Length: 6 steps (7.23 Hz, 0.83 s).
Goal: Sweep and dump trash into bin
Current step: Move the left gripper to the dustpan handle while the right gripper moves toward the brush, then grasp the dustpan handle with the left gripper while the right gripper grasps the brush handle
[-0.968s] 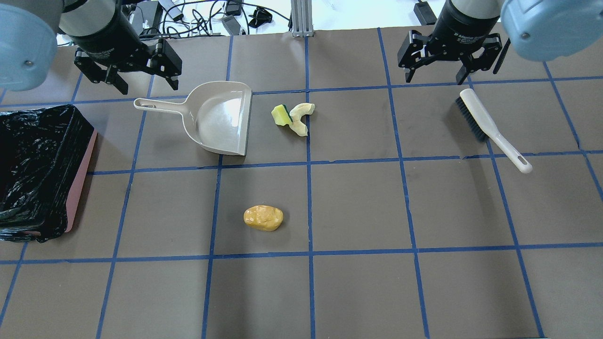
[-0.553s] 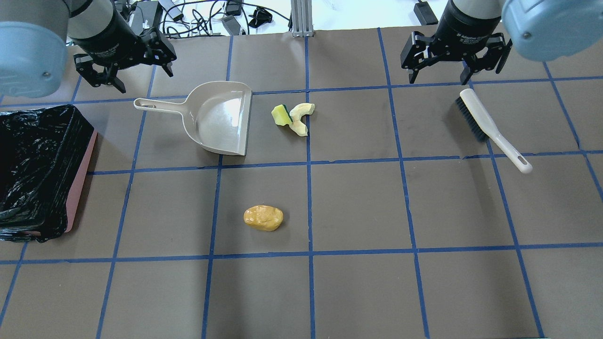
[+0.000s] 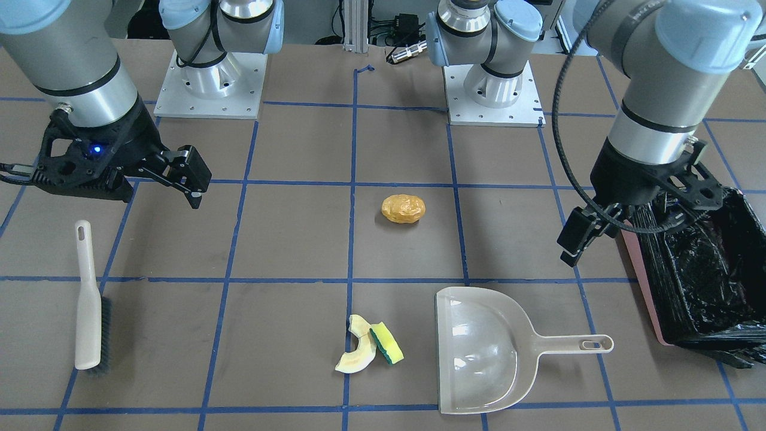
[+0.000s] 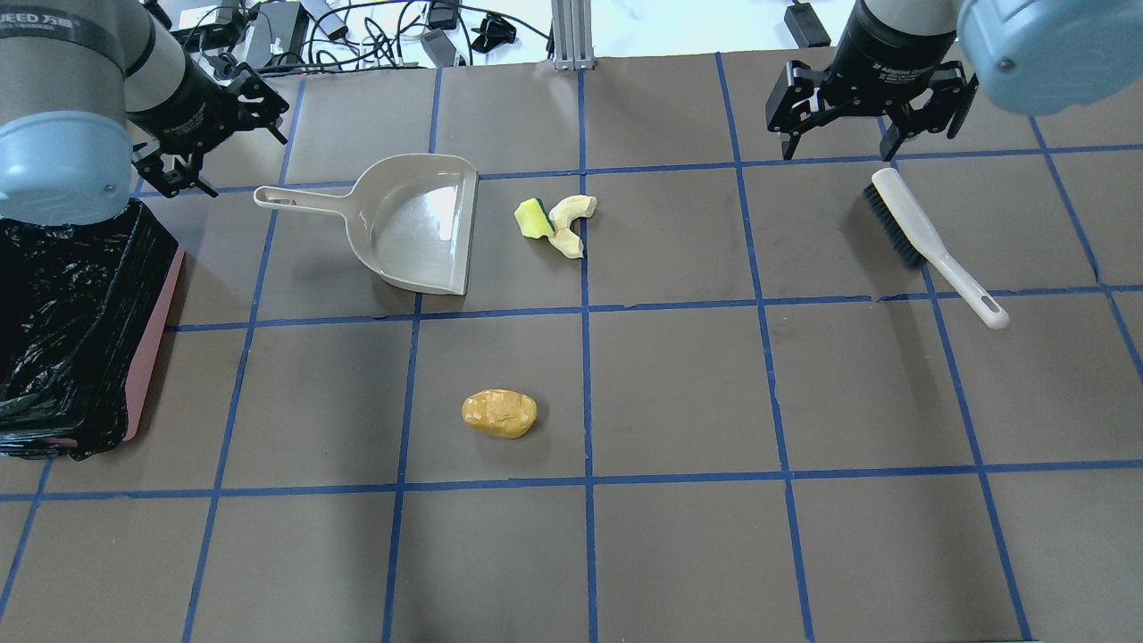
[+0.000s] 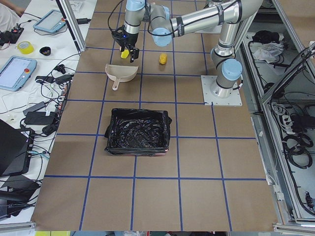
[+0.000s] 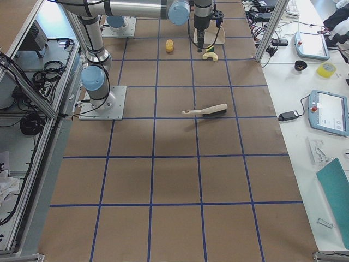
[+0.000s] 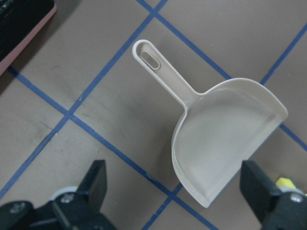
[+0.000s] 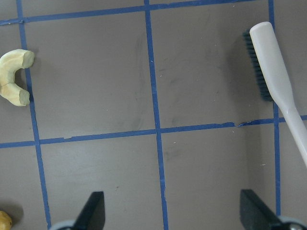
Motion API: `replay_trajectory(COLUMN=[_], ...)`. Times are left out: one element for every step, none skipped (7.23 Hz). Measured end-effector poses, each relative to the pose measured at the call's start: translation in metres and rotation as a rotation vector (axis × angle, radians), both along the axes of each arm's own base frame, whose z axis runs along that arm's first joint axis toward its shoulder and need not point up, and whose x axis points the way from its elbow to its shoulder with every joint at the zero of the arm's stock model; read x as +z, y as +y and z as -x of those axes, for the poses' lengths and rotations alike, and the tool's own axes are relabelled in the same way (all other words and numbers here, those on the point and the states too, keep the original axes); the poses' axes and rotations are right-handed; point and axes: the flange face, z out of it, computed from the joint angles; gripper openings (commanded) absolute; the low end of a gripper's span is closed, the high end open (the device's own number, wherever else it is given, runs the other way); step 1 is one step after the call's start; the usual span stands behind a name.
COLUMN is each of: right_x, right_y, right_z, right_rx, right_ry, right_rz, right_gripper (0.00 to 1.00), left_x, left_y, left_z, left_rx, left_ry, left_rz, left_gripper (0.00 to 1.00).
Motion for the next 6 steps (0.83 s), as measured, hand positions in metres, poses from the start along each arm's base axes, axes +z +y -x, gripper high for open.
replay_trajectory(right_x=[-0.001,-0.002,-0.004,-0.007,-0.016,-0.037], right_y=[-0.001,-0.003,-0.008,-0.013,-0.016,-0.017], right_z=[0.001,0.009,0.030,0.064,0.102,0.142], right_rx=[0.014,0.037,0.066,0.098,0.146,0.213], right_ry=[0.002,0.011,0.026,0.036,0.042,0.042], right_rz=[-0.002,-0.002,-0.005,-0.013,-0.034,-0.066], right_gripper=[1.00,1.00,1.00,1.00,1.00,1.00], left_x=[-0.010,-0.025,-0.041,-0.056,-0.076,-0.097], left_y=[-0.007,-0.017,-0.034,-0.052,-0.068,-0.079], left_z=[-0.005,-0.008,-0.012,-0.016,-0.019,-0.022], left_rx=[0.069,0.165,0.281,0.362,0.417,0.470], left_ry=[0.017,0.043,0.075,0.094,0.104,0.113], left_rz=[0.001,-0.009,-0.021,-0.033,-0.055,-0.076], left_gripper=[1.00,1.00,1.00,1.00,1.00,1.00])
